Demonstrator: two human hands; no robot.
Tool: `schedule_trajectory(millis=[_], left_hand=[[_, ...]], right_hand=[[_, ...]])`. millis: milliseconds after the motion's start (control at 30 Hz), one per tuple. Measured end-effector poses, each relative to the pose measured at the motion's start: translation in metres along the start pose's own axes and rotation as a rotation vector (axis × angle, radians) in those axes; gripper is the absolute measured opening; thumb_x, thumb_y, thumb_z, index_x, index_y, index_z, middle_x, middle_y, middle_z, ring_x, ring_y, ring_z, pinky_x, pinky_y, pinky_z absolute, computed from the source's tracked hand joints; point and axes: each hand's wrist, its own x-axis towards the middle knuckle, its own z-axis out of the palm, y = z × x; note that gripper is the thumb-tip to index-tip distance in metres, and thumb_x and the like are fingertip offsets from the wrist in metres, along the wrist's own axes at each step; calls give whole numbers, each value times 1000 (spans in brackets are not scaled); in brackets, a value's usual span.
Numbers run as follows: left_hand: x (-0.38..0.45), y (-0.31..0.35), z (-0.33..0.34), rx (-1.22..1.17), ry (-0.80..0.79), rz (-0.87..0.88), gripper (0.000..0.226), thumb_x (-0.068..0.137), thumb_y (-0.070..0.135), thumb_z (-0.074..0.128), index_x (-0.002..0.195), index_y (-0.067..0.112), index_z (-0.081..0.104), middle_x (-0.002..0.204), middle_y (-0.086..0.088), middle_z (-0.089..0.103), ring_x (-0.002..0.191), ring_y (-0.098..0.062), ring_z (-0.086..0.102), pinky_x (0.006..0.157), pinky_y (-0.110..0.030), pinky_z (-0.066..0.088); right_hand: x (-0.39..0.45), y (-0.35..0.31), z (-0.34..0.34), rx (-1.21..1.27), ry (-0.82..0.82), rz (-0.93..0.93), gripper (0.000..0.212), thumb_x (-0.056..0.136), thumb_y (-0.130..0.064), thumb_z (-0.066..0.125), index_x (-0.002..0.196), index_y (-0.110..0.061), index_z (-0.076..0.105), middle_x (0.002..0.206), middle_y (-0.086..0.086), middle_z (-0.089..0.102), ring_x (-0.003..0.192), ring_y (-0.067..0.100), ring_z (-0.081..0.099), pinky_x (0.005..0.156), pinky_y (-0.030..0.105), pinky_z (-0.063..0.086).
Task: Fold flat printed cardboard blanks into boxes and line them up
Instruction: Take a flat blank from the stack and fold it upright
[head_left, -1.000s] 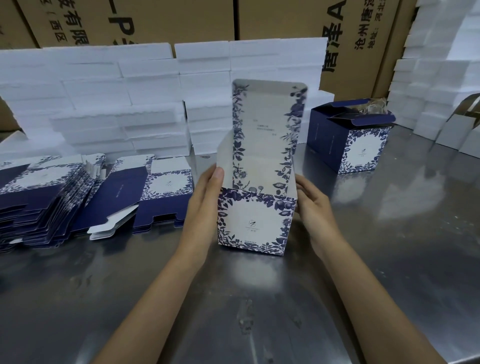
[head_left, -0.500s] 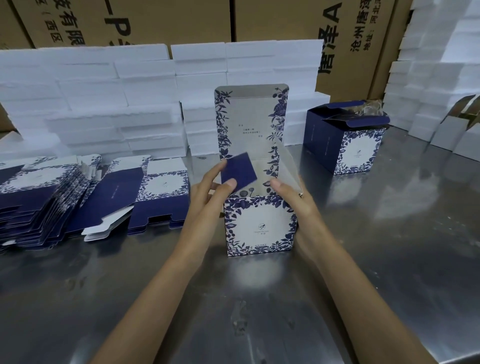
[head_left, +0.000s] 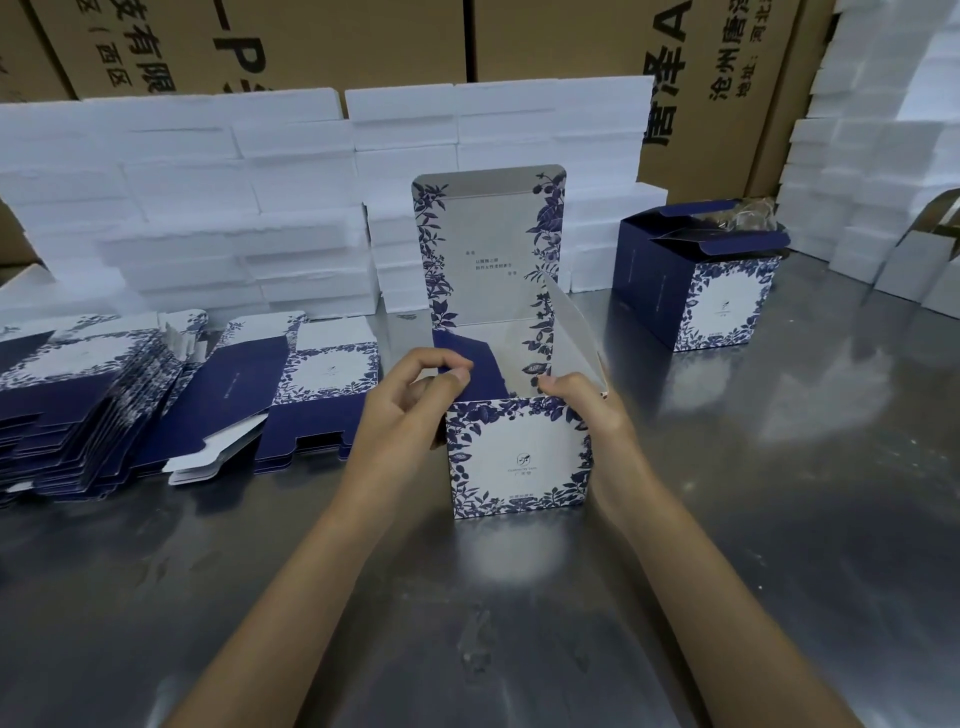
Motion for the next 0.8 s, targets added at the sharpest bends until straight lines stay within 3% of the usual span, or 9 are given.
schedule_trajectory(millis=[167, 333, 467, 633, 733, 800], left_hand=[[8, 0, -1, 58, -5, 20, 28, 98, 8, 51, 85, 28, 67, 61, 7, 43, 48, -2, 35, 48, -12, 34], [11, 6, -4, 56, -19, -1, 18, 96, 15, 61, 86, 27, 71, 64, 8, 53, 51, -3, 39, 52, -17, 35], [23, 13, -9, 157, -82, -27, 22, 98, 8, 55, 92, 22, 71, 50, 16, 45, 41, -1, 37, 45, -12, 33], [44, 25, -13, 268, -101, -114, 7, 96, 21, 62, 99, 27, 64, 57, 14, 61, 49, -6, 48, 49, -13, 42], [54, 27, -13, 332, -135, -119, 14, 99, 17, 54, 104, 25, 64, 68, 2, 60, 59, -14, 47, 58, -23, 40], [58, 28, -13, 396, -150, -129, 15, 98, 16, 54, 101, 23, 66, 61, 5, 56, 50, -11, 44, 50, -18, 39]], right_hand=[[-2, 0, 1, -49, 19, -27, 70, 71, -45, 75, 138, -36, 56, 123, -7, 73, 109, 14, 71, 85, 30, 54], [-2, -2, 3, -54, 19, -33, 69, 73, -42, 74, 139, -36, 56, 121, -6, 74, 109, 15, 72, 84, 30, 56], [-3, -3, 5, -77, 37, -44, 66, 72, -43, 73, 136, -40, 56, 119, -10, 74, 106, 10, 72, 80, 25, 55], [-5, -6, 6, -76, 34, -49, 65, 72, -43, 72, 135, -38, 57, 115, -12, 74, 101, 7, 72, 75, 20, 56], [-8, -8, 7, -89, 25, -51, 66, 72, -44, 71, 137, -43, 55, 121, -11, 72, 109, 10, 70, 85, 28, 54], [-8, -9, 7, -89, 19, -50, 68, 73, -44, 71, 139, -44, 53, 125, -9, 71, 113, 15, 69, 93, 38, 54]])
